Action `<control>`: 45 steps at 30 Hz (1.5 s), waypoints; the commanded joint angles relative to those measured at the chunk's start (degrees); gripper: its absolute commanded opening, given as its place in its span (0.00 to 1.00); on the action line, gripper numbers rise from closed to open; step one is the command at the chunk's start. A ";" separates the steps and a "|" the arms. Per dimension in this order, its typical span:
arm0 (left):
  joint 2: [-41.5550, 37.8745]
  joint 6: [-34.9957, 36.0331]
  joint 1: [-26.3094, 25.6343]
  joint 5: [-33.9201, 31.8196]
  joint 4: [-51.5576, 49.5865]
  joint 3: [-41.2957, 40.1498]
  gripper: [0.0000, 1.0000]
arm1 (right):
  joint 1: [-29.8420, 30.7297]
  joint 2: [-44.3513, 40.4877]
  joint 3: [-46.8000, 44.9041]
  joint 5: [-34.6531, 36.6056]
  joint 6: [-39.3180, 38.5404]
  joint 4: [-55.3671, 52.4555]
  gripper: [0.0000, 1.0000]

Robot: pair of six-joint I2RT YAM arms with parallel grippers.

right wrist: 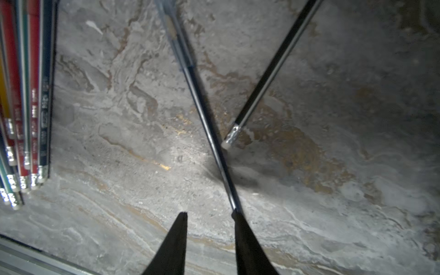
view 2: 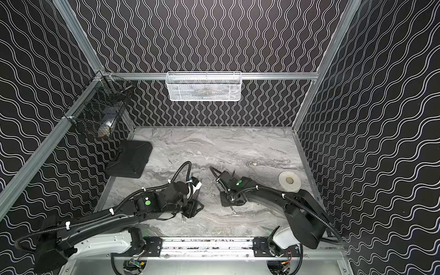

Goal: Remove the protective cover of the pencils
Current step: Pick up the pencil from the center of the board.

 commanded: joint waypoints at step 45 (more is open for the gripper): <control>-20.25 -5.26 0.46 9.36 7.79 -3.58 0.51 | 9.39 -21.23 -4.38 -10.23 19.27 23.20 0.04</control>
